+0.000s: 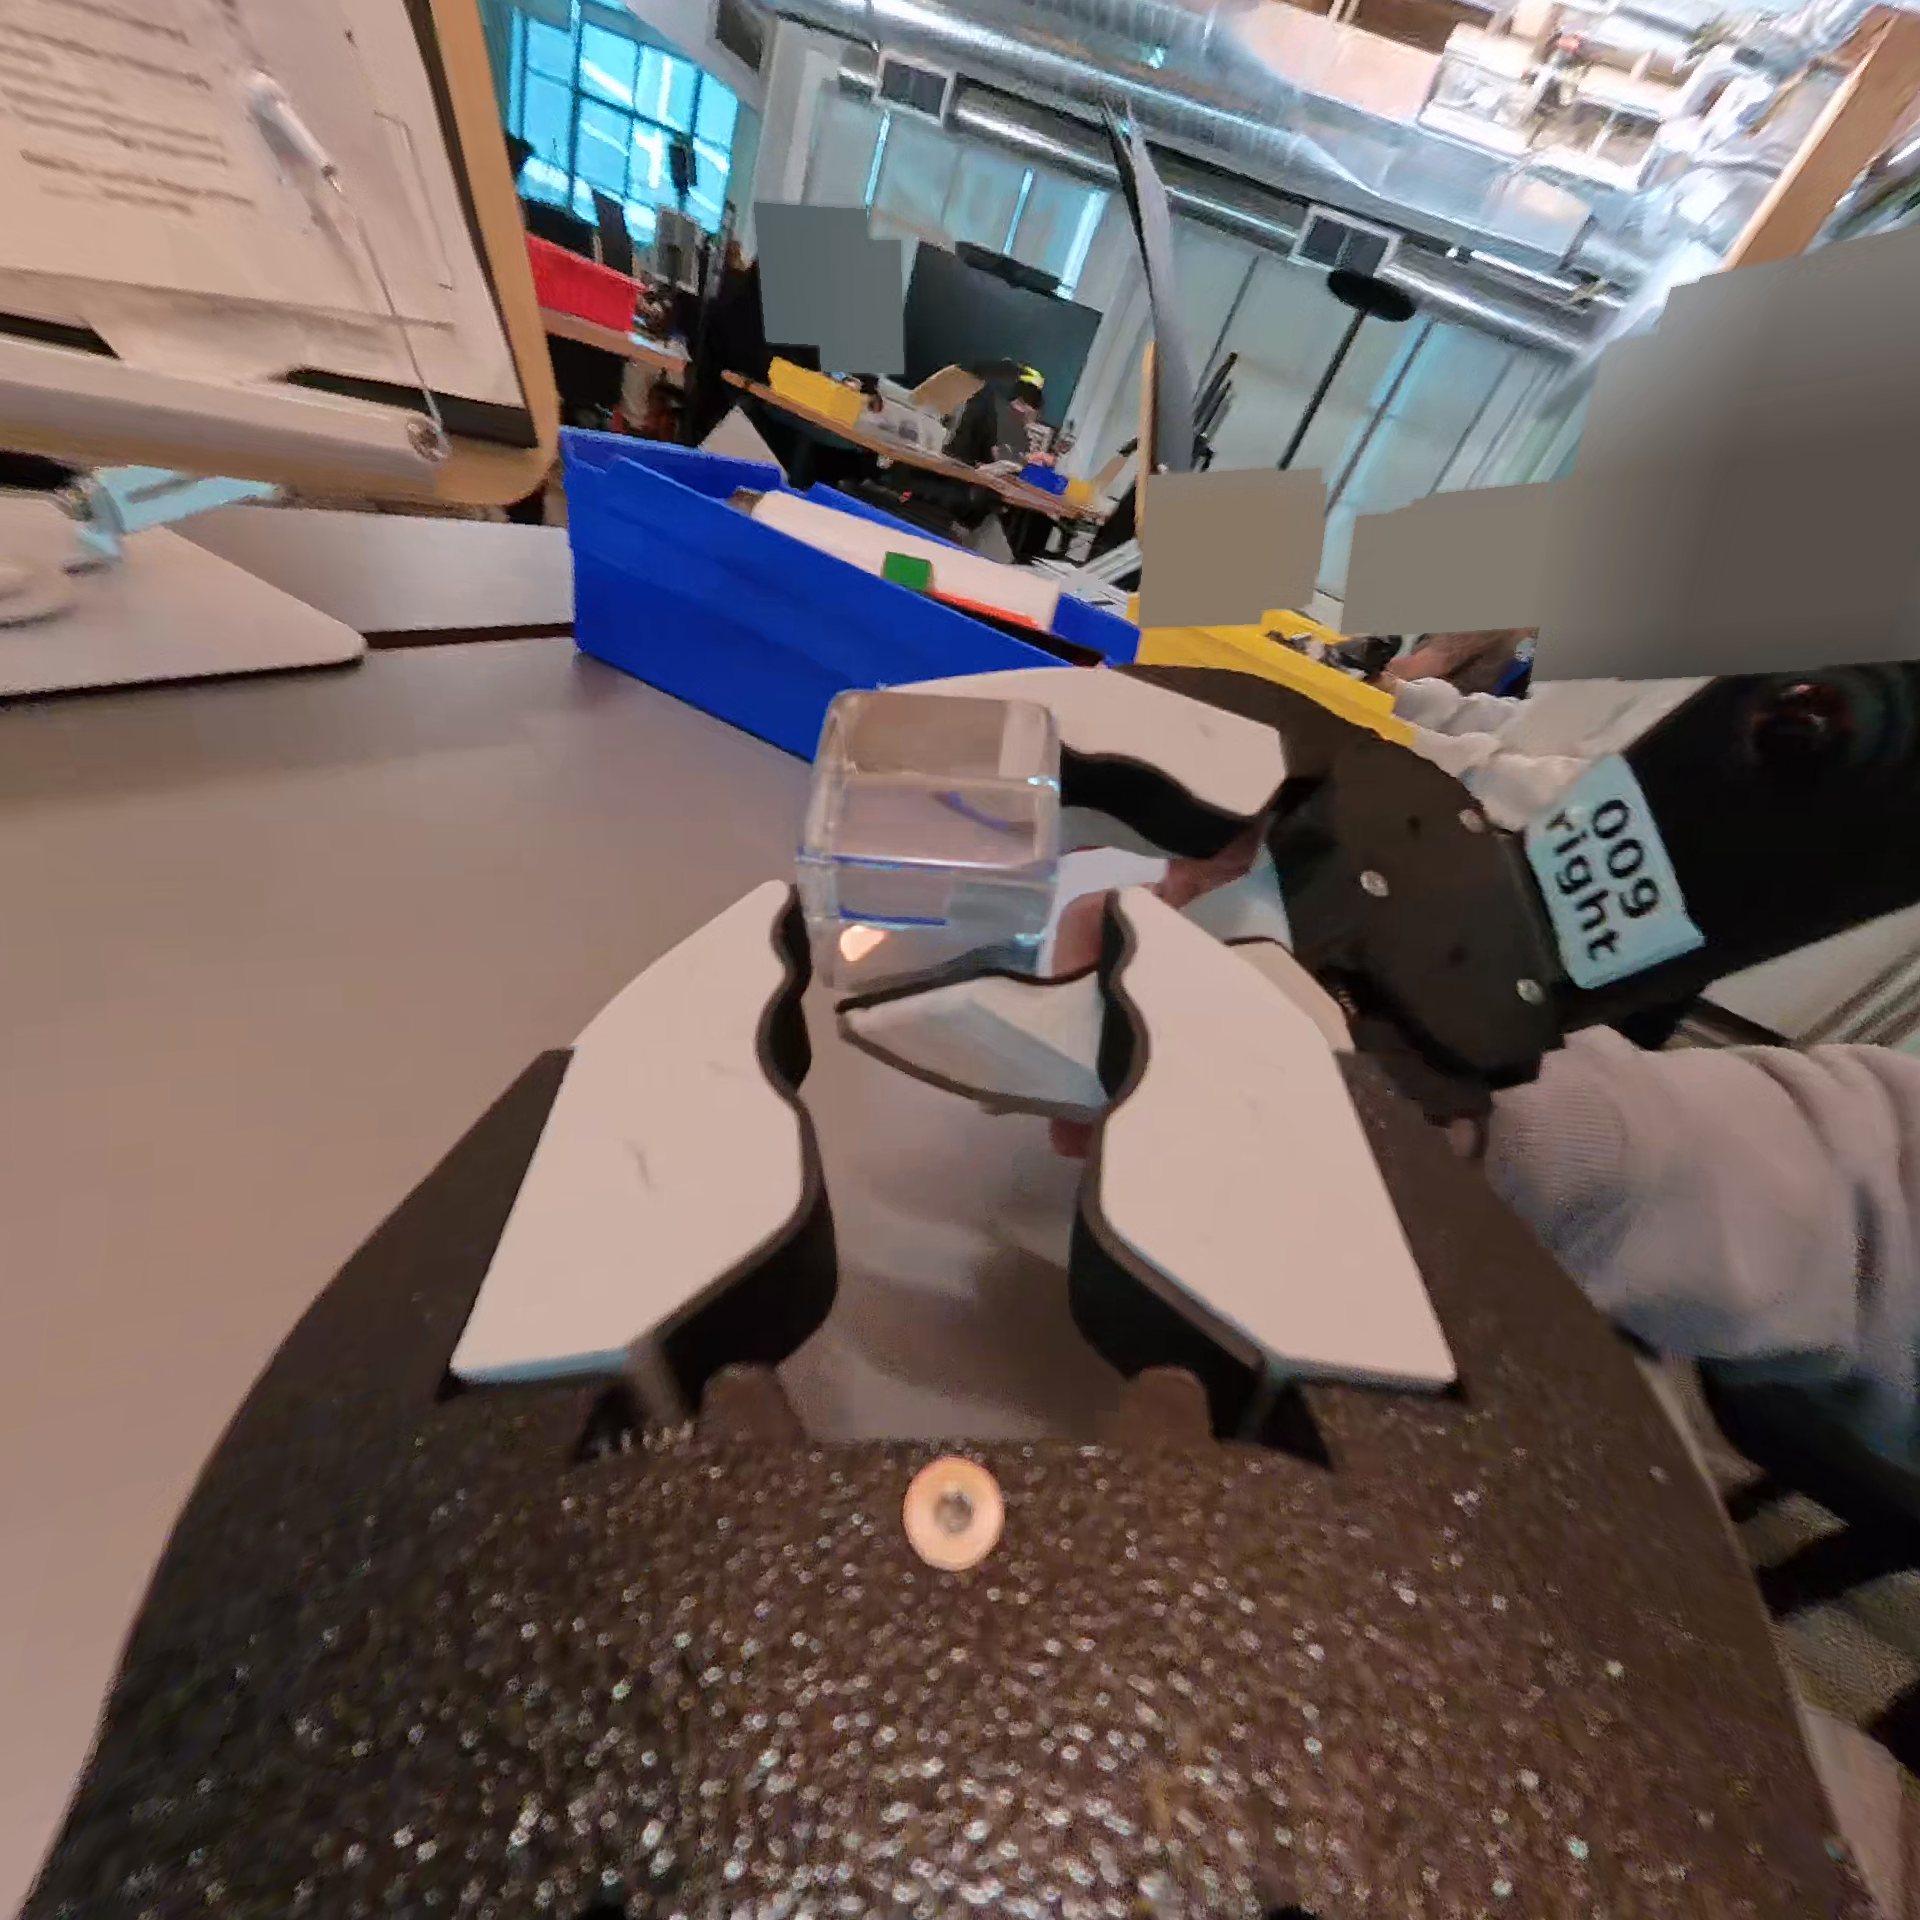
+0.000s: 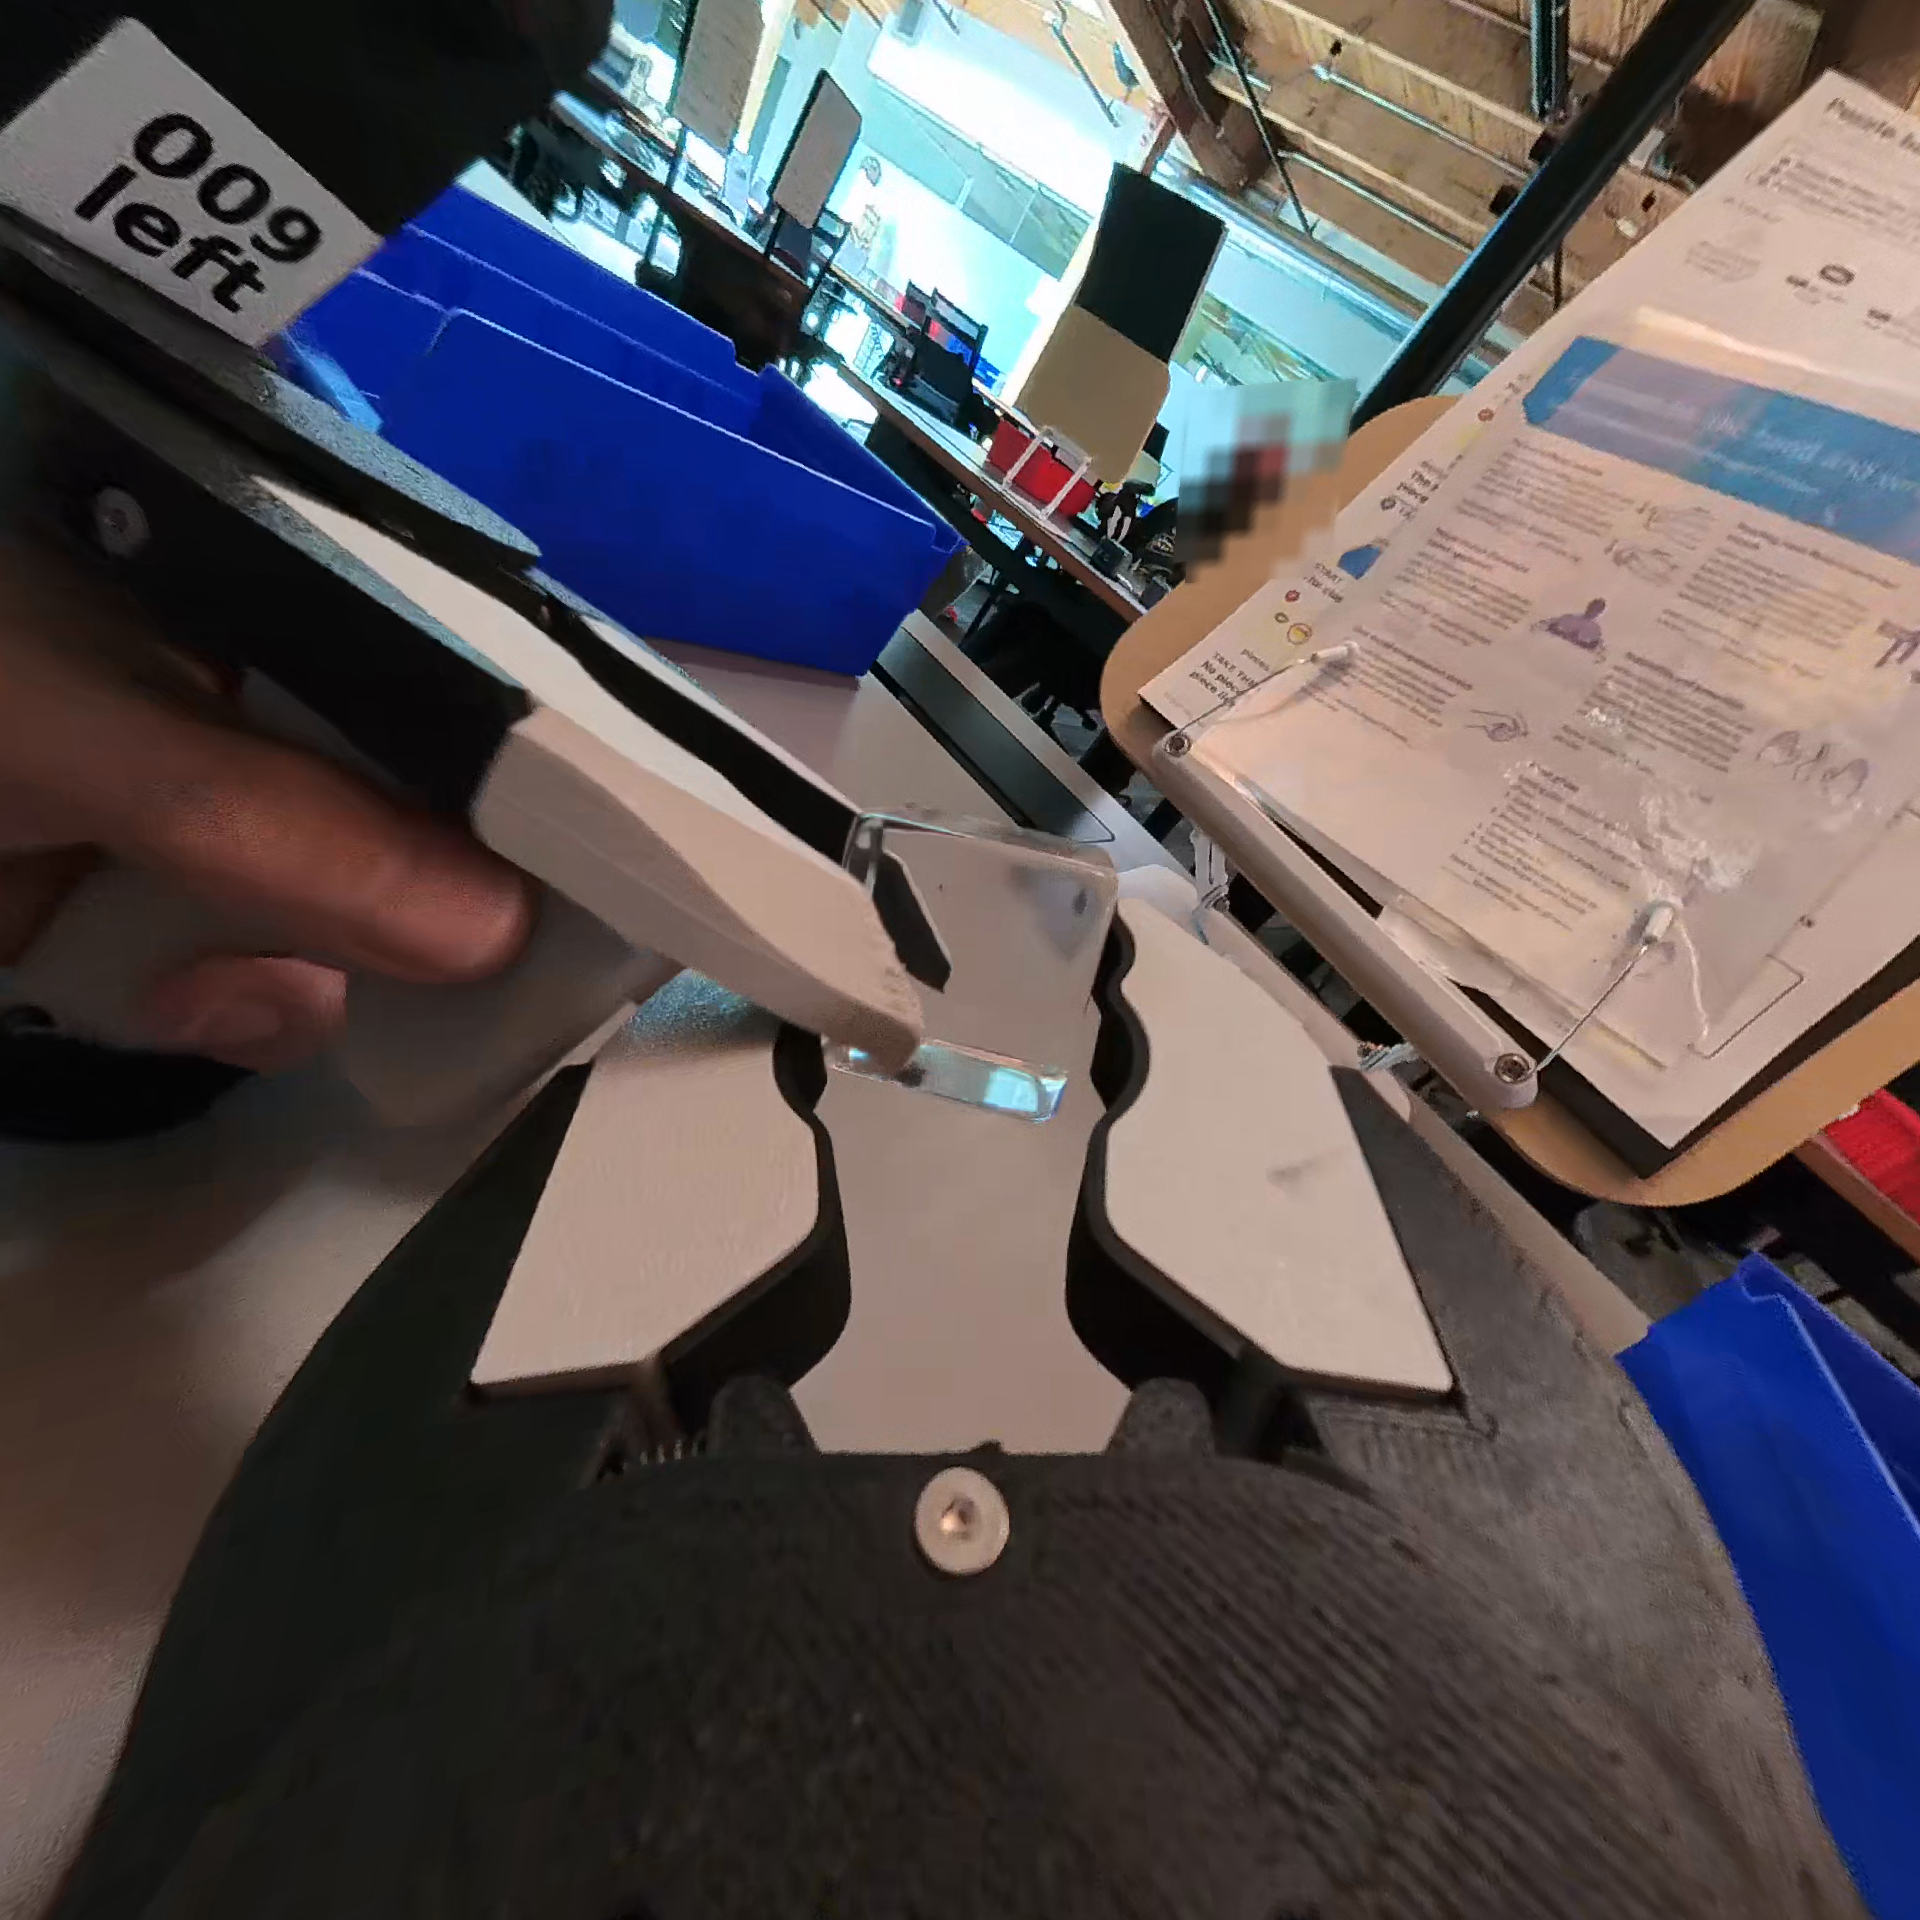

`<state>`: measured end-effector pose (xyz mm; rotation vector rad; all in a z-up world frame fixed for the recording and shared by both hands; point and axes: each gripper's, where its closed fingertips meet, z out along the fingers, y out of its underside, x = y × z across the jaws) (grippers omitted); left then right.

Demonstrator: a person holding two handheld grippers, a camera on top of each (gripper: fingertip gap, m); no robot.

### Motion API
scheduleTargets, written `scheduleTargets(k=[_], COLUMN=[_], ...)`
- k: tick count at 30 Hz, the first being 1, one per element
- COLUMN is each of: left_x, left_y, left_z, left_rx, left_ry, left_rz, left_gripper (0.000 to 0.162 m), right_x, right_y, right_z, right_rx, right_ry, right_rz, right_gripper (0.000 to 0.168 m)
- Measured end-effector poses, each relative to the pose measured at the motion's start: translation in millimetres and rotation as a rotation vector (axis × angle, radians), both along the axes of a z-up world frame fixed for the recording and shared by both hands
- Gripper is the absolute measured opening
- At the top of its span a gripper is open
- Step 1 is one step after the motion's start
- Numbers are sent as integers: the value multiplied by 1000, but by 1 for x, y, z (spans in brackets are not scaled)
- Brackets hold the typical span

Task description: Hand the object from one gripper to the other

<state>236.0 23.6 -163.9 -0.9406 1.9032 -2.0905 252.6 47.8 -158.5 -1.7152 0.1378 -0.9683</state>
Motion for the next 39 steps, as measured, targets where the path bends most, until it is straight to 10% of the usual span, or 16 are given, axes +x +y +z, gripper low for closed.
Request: scheduleTargets(k=[1,17,27,39], left_x=[1,-37,-40,-14], left_y=[2,18,13,23], left_z=[1,-4,-8,20], left_rx=[8,138,192,95], left_ry=[-25,-117,-101,-297], left_rz=[21,-437,-458,-142], left_gripper=[46,43,42,45], right_x=[-2,-48,-61,-32], right_y=[1,-13,-4,-4], right_z=[2,13,-7,12], right_rx=[2,380,199,482], right_ry=[-14,746,723,722], right_rz=[15,784,784,659], right_gripper=[50,52,43,44])
